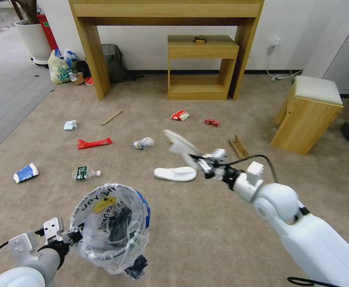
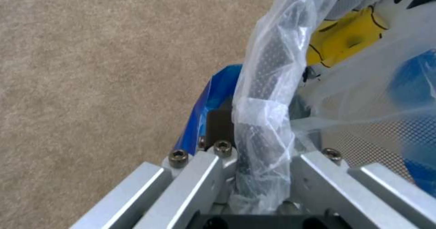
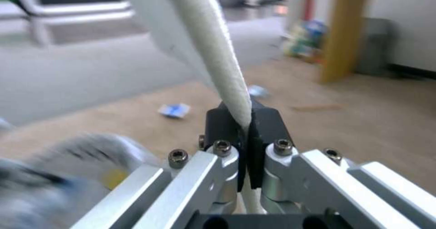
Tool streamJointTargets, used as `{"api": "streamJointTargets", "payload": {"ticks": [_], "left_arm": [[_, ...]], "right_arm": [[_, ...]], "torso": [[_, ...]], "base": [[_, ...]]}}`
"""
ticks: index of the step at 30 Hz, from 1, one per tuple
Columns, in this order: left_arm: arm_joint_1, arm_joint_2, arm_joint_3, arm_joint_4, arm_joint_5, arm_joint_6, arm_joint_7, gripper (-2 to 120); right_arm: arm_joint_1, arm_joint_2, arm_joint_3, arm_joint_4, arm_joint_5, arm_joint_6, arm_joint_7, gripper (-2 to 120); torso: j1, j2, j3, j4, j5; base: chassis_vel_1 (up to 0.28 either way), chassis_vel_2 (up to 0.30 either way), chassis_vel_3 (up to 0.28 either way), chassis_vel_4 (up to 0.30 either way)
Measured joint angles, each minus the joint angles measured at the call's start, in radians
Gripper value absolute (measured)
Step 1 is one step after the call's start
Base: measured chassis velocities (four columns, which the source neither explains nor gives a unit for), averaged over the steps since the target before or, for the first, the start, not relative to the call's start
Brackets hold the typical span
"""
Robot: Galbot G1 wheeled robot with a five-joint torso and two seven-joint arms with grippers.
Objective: Pick up the trash bin and place the garbage on the floor into it.
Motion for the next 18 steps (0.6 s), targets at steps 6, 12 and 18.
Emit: {"api": "streamJointTargets", "payload": {"ticks": [6, 12, 18], "left_arm": [[0.001, 0.016, -0.001, 0.005, 0.006, 0.000, 0.000, 0], [0.005, 0.044, 0.001, 0.006, 0.007, 0.000, -0.005, 0], [0.005, 0.048, 0.004, 0.007, 0.007, 0.000, -0.010, 0]], "right_arm": [[0.119, 0.035, -0.138, -0.006, 0.100, -0.019, 0.003, 0], [0.194, 0.113, -0.290, -0.074, 0.121, -0.024, 0.009, 0], [0.200, 0.184, -0.347, -0.110, 0.117, -0.026, 0.015, 0]], "torso": [[0.000, 0.000, 0.000, -0.0002, 0.0000], [0.000, 0.000, 0.000, -0.0002, 0.0000], [0.000, 0.000, 0.000, -0.0003, 0.0000]], "base": [[0.000, 0.000, 0.000, 0.000], [0.000, 0.000, 0.000, 0.000], [0.000, 0.000, 0.000, 0.000]]}}
